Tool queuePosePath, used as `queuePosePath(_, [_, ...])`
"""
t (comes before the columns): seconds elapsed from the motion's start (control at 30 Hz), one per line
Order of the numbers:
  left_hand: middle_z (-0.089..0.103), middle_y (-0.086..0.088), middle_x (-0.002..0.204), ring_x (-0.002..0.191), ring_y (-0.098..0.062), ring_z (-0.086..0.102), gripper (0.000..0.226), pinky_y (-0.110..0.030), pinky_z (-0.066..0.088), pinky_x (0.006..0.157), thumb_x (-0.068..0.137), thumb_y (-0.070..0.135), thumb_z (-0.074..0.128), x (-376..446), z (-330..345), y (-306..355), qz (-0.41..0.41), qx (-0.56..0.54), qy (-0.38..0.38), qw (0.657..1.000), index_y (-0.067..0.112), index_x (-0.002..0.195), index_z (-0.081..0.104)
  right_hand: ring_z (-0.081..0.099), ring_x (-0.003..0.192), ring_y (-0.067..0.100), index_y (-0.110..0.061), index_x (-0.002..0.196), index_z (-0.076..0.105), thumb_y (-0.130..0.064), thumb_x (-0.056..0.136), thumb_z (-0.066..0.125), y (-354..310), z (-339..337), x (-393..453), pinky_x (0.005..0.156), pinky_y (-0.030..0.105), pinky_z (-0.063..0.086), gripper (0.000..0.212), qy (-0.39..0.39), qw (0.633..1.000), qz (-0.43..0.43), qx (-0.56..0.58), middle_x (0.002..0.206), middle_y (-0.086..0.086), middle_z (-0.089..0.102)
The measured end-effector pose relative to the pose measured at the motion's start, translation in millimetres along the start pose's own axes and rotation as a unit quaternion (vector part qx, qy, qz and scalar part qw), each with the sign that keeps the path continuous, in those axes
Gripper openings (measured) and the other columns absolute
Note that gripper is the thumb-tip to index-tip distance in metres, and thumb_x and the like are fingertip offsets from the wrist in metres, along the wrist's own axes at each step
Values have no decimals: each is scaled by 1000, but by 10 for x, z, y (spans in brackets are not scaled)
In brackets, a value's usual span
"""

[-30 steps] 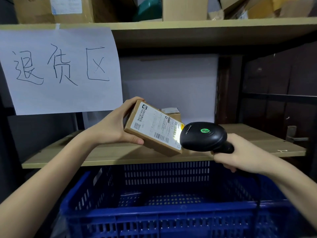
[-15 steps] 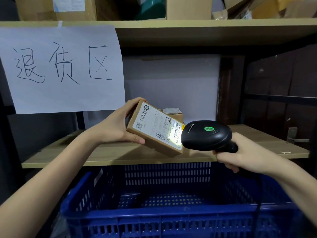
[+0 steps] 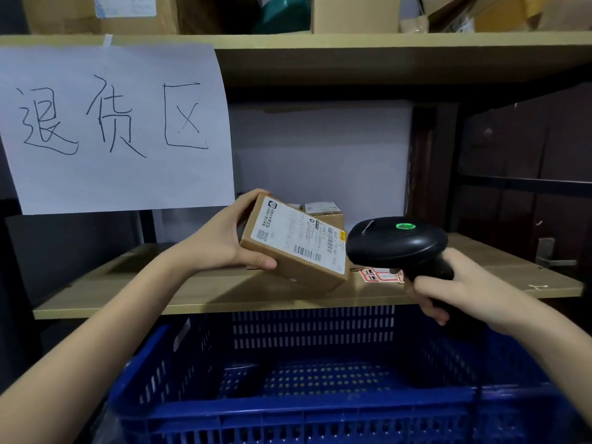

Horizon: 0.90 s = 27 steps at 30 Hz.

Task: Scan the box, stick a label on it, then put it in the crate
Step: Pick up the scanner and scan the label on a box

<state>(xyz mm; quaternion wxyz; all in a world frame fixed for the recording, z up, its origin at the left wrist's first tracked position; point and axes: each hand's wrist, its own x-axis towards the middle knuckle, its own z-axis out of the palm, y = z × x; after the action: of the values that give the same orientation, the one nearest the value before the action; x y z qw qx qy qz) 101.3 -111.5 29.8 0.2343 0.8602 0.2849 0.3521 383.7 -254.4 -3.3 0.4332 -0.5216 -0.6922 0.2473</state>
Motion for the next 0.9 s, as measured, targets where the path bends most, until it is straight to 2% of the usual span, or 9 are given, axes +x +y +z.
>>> queuePosePath(0.07, [56, 25, 114, 105, 14, 55, 92, -12, 43, 94, 49, 24, 89, 37, 122, -71, -37, -29, 27, 999, 34, 123, 37, 37, 36, 17, -19, 53, 52, -12, 64, 56, 3, 16, 13, 41, 26, 40, 14, 5, 1000, -3, 29, 48, 15, 41])
queuePosePath(0.17, [59, 11, 121, 110, -6, 57, 90, -33, 45, 102, 55, 18, 87, 99, 343, -226, -104, -59, 54, 991, 20, 131, 40, 35, 35, 16, -12, 61, 48, -1, 79, 55, 16, 31, 38, 38, 26, 36, 22, 29, 996, 16, 85, 50, 11, 41])
queuePosePath(0.23, [59, 0, 128, 108, -12, 58, 95, -29, 47, 97, 56, 18, 86, 138, 456, -316, -145, -94, 61, 983, 15, 138, 37, 34, 34, 15, -7, 68, 46, 1, 83, 53, -6, 42, 39, 38, 25, 33, 19, 48, 992, 35, 114, 49, 7, 41])
queuePosePath(0.3, [60, -2, 125, 102, -12, 60, 89, -24, 48, 90, 59, 17, 85, 182, 523, -393, -179, -116, 56, 975, 13, 136, 40, 32, 34, 14, -6, 74, 46, 0, 84, 51, -22, 52, 42, 37, 24, 30, 13, 60, 988, 44, 133, 48, 4, 41])
queuePosePath(0.4, [63, -4, 122, 107, -18, 61, 86, -33, 46, 101, 58, 21, 86, 217, 552, -489, -219, -124, 41, 967, 11, 133, 44, 33, 34, 14, -8, 74, 46, -1, 83, 52, -27, 52, 39, 38, 24, 29, 13, 69, 986, 51, 140, 49, 4, 42])
queuePosePath(0.6, [64, 0, 110, 94, -13, 62, 71, -24, 44, 92, 64, 18, 83, 193, 634, -533, -229, -91, 24, 969, 13, 127, 52, 34, 36, 14, -10, 74, 46, -10, 84, 54, 13, 48, 42, 38, 23, 31, 13, 67, 982, 72, 159, 51, 4, 44])
queuePosePath(0.73, [67, -3, 114, 97, -13, 64, 90, -32, 45, 102, 45, 38, 85, 141, 632, -531, -250, -73, 10, 965, 13, 126, 54, 37, 37, 14, -12, 74, 43, -23, 84, 53, 43, 94, 67, 38, 24, 32, 17, 41, 977, 84, 193, 54, 3, 46])
queuePosePath(0.83, [64, -5, 121, 103, -17, 62, 78, -27, 44, 98, 62, 28, 83, 88, 650, -494, -262, -61, 15, 963, 9, 131, 50, 40, 38, 15, -11, 76, 40, -29, 83, 48, 56, 168, 138, 39, 24, 34, 21, 22, 966, 97, 239, 54, 4, 48])
queuePosePath(0.9, [58, -5, 130, 110, -18, 58, 80, -24, 42, 97, 68, 30, 79, 45, 667, -448, -271, -42, 38, 961, 7, 136, 43, 43, 41, 16, -9, 75, 44, -36, 78, 44, 43, 226, 202, 42, 26, 38, 27, -8, 955, 109, 276, 56, 5, 50])
